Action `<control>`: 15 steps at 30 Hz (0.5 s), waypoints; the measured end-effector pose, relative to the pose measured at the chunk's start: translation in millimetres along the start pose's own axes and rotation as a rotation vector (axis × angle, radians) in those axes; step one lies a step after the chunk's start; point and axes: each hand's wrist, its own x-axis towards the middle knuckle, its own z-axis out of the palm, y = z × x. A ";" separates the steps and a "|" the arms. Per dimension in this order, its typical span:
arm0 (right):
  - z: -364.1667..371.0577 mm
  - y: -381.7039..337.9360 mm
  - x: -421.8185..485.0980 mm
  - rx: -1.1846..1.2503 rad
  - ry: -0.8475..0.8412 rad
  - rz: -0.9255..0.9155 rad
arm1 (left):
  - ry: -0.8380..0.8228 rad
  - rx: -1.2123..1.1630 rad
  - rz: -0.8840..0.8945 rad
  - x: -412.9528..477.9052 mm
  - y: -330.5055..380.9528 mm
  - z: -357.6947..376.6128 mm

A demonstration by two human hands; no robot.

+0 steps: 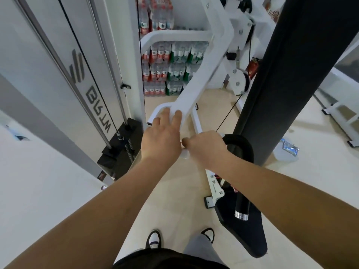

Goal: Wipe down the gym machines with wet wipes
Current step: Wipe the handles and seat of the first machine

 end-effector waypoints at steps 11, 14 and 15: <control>-30.2 20.0 37.4 0.208 -0.716 -0.109 | 0.014 -0.066 -0.004 1.5 -5.3 -0.4; -1.8 24.0 2.9 0.072 -0.176 -0.031 | 0.024 -0.073 0.009 -1.4 -5.2 0.8; 11.0 26.9 -7.6 -0.038 -0.023 0.020 | 0.028 -0.071 0.008 -2.0 -5.7 0.9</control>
